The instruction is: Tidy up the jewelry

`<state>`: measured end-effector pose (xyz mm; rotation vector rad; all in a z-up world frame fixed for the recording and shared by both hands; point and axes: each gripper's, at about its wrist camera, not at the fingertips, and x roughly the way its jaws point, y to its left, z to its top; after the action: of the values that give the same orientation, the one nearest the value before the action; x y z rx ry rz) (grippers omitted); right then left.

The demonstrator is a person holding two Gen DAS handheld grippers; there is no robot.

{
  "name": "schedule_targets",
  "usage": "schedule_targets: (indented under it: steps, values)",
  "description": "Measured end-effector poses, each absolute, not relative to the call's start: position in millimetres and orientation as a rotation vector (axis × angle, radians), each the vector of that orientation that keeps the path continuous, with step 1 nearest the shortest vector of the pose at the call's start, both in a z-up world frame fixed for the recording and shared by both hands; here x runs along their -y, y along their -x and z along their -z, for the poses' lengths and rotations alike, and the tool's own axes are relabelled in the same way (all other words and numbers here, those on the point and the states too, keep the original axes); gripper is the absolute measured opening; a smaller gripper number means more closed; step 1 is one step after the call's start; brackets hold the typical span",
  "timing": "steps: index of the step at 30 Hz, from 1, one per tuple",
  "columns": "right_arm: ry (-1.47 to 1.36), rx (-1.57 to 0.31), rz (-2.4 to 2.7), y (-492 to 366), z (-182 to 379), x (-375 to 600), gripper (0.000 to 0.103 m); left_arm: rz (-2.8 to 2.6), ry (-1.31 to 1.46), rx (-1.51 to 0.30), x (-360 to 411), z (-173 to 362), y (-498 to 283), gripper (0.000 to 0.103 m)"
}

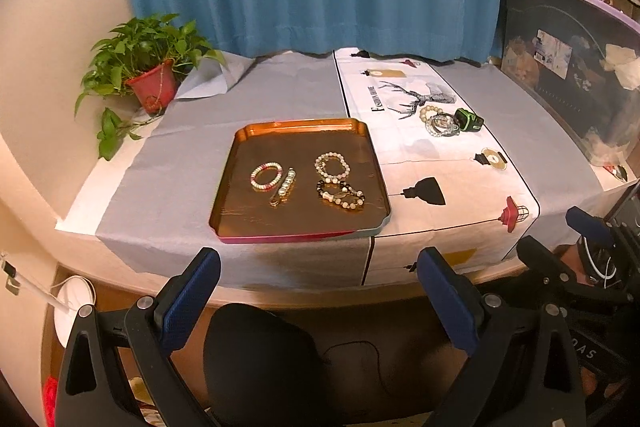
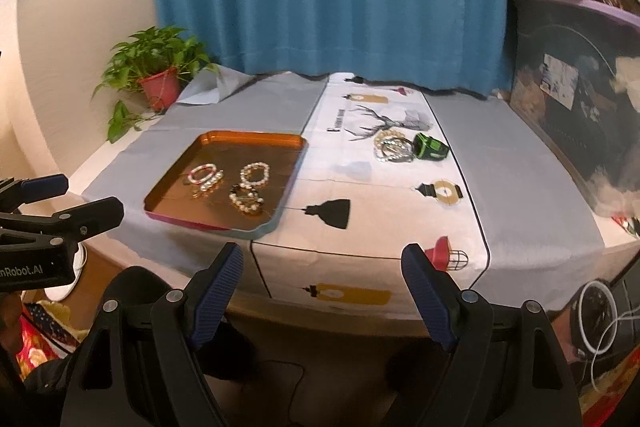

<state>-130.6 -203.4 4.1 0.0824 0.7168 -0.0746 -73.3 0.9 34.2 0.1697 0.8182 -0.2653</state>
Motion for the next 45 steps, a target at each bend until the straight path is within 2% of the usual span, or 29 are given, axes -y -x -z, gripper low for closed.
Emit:
schedule_targets:
  steps: [11, 20, 32, 45]
  values:
    - [-0.135, -0.73, 0.159, 107, 7, 256, 0.082, 0.345, -0.193, -0.808, 51, -40, 31, 0.098]
    - [-0.241, -0.757, 0.327, 69, 31, 358, 0.082, 0.446, -0.169, -0.887, 126, -26, -47, 0.098]
    - [-0.276, -0.793, 0.344, -54, 71, 453, 0.082, 0.543, -0.3, -0.975, 234, 56, -172, 0.098]
    - [-0.351, -0.824, 0.309, -147, 112, 489, 0.082, 0.554, -0.291, -1.087, 255, 115, -229, 0.098]
